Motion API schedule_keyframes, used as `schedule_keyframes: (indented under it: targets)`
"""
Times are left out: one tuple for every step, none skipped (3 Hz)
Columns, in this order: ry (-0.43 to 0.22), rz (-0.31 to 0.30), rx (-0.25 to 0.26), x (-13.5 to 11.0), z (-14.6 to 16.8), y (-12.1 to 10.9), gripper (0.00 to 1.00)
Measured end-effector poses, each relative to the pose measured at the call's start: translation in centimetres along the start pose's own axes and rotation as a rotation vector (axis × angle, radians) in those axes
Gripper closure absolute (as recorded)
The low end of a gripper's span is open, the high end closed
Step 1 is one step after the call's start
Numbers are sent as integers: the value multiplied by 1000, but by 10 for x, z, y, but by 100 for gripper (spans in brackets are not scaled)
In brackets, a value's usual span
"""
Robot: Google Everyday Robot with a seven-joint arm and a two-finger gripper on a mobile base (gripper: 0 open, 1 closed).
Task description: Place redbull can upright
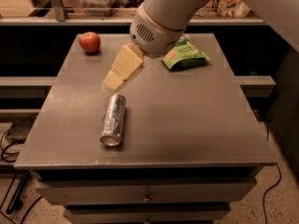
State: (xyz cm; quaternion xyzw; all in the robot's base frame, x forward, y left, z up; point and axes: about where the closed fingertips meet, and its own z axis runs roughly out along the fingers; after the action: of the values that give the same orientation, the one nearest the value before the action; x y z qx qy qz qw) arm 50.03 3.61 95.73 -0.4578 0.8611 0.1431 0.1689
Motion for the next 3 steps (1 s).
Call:
schedule_keyframes:
  targets:
    - [-1,1,-1,-1,0,1,0]
    - [36,65,-35,0,13,-2,0]
    - [93,143,-86,0,41,-6,0]
